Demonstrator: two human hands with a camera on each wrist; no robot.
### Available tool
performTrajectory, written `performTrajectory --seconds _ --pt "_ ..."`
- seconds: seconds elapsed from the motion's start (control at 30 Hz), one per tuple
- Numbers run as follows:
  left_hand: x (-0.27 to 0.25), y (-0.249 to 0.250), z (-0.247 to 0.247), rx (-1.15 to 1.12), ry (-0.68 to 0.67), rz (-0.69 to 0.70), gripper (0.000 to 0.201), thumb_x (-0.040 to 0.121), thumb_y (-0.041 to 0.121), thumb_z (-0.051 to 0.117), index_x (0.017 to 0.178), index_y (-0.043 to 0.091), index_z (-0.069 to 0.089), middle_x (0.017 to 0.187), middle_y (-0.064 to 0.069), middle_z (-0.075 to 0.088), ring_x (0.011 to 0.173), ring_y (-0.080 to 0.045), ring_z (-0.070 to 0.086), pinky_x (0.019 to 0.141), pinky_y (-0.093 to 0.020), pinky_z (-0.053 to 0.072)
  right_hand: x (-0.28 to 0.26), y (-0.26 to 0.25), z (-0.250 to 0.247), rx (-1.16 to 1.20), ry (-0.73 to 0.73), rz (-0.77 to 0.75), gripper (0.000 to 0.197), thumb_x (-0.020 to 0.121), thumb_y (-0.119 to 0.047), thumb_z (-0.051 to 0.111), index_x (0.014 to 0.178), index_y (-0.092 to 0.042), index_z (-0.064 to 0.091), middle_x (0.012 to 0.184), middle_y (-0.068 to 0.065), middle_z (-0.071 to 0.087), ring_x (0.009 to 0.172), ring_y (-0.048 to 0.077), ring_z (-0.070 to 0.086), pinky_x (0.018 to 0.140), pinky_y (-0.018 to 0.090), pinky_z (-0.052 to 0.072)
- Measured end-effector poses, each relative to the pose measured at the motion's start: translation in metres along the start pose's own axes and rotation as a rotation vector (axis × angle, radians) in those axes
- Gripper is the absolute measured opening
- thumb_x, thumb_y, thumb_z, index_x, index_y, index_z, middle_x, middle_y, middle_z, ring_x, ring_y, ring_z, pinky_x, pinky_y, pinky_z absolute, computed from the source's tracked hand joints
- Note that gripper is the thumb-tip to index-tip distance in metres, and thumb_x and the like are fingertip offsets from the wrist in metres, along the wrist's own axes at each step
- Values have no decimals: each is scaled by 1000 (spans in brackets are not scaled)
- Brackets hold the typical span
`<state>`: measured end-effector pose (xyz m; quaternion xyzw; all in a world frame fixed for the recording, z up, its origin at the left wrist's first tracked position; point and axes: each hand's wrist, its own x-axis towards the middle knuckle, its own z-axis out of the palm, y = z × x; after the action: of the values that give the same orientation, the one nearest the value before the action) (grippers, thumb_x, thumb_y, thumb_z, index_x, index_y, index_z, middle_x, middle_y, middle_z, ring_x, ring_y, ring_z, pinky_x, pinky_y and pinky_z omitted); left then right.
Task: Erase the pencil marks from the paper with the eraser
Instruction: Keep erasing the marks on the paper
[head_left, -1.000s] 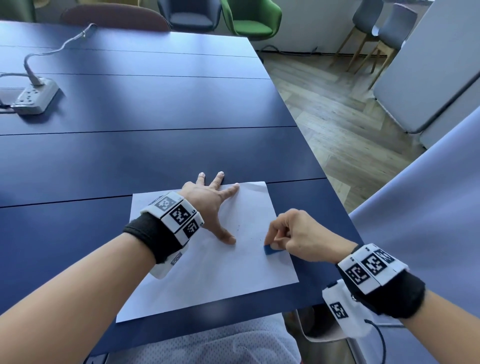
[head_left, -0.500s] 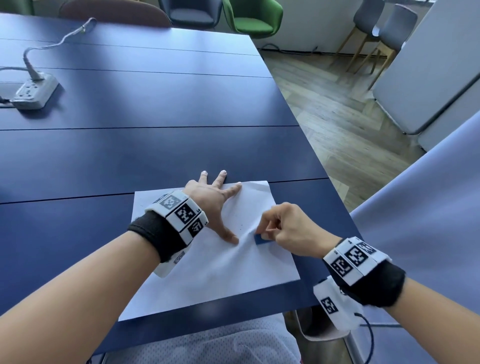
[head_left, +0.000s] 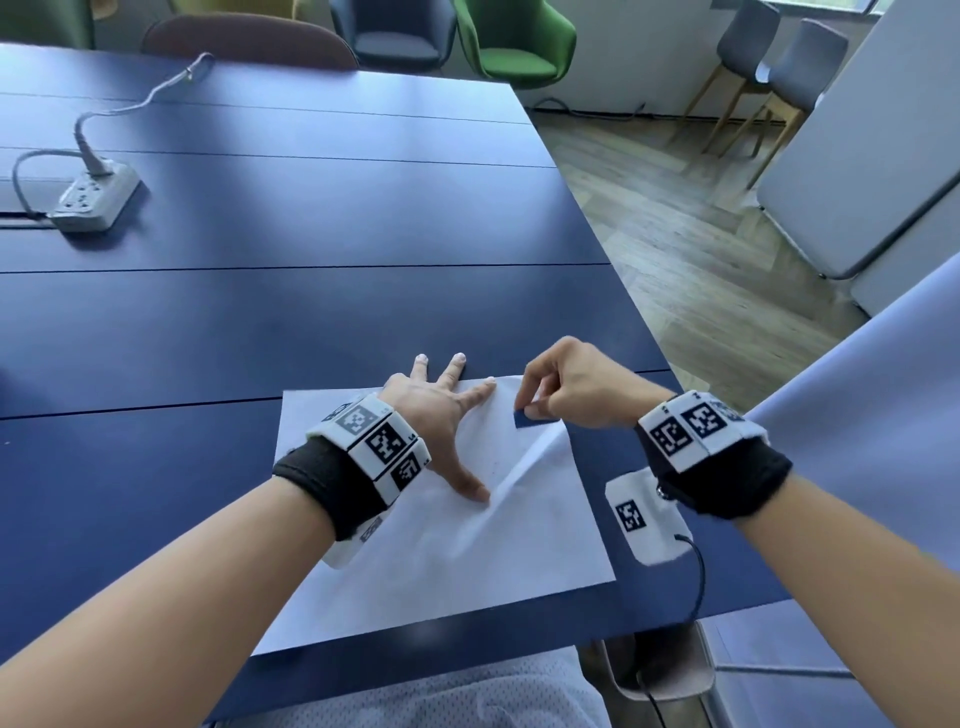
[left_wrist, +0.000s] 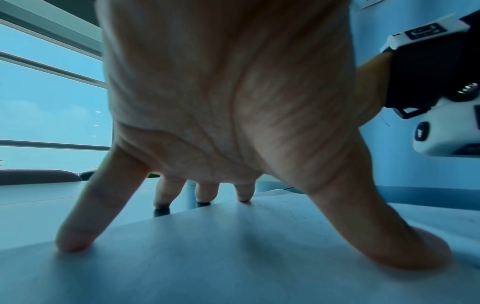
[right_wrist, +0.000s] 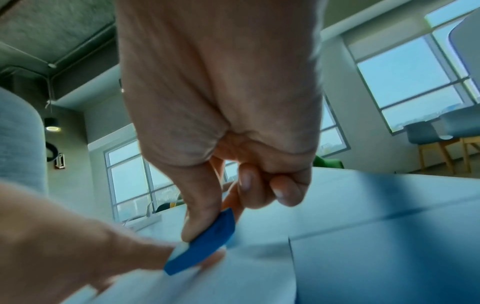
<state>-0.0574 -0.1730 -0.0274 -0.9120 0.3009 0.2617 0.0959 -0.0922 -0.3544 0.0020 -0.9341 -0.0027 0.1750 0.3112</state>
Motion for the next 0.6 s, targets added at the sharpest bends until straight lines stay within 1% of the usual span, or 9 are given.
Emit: performTrajectory --seconds 0.1,0.23,0.3,0.37,0.4,0.43,0.53,0.57,0.6 --pt "0 -1 1 -7 1 2 133 52 86 66 151 44 -13 162 2 -18 148 -39 -8 110 -45 25 6 0 0 29 28 -17 13 80 -8 69 77 -20 76 64 -1 63 58 8 55 60 19 47" --pt "2 -1 1 -4 2 1 133 53 86 66 151 44 -14 161 2 -19 148 -38 -9 110 -45 25 4 15 25 81 127 2 9 80 -7 69 81 -15 75 61 -5 62 51 1 54 55 14 42" --pt "2 -1 1 -5 2 5 133 53 86 66 151 43 -13 161 1 -19 148 -39 -9 110 -46 24 -7 24 32 115 64 0 9 80 -5 70 81 -12 75 59 -6 61 49 -1 51 55 12 41" --pt "2 -1 2 -7 0 3 134 53 86 67 151 43 -13 162 0 -19 147 -40 -9 111 -46 24 -18 24 33 82 -93 -15 11 81 -4 70 80 -14 75 58 -7 59 49 -2 50 54 9 39" --pt "2 -1 2 -9 1 2 134 53 85 67 151 43 -13 162 0 -19 147 -40 -9 111 -46 24 -19 23 32 59 -130 -19 12 81 -4 70 80 -15 75 59 -8 59 50 -2 50 54 9 39" --pt "2 -2 2 -10 2 3 134 53 85 67 151 43 -13 162 0 -19 147 -40 -9 111 -46 24 -17 24 31 52 -107 -26 12 81 -5 70 80 -16 76 61 -6 61 51 -2 51 56 10 40" --pt "4 -2 3 -13 6 6 134 53 85 67 151 44 -14 162 1 -19 148 -39 -9 111 -46 24 -9 27 33 94 102 -20 12 81 -5 70 80 -16 76 65 0 63 53 2 51 58 15 42" --pt "4 -2 3 -14 6 6 134 52 85 67 151 44 -13 162 1 -18 148 -39 -9 111 -46 24 -11 28 34 99 106 -12 12 81 -6 70 80 -16 76 66 1 63 54 3 51 58 16 42" --pt "4 -2 4 -16 8 6 134 52 85 67 151 44 -13 162 1 -18 148 -39 -9 111 -46 23 -15 30 36 91 64 -8 11 81 -7 70 80 -17 75 66 0 63 55 4 52 59 17 44"
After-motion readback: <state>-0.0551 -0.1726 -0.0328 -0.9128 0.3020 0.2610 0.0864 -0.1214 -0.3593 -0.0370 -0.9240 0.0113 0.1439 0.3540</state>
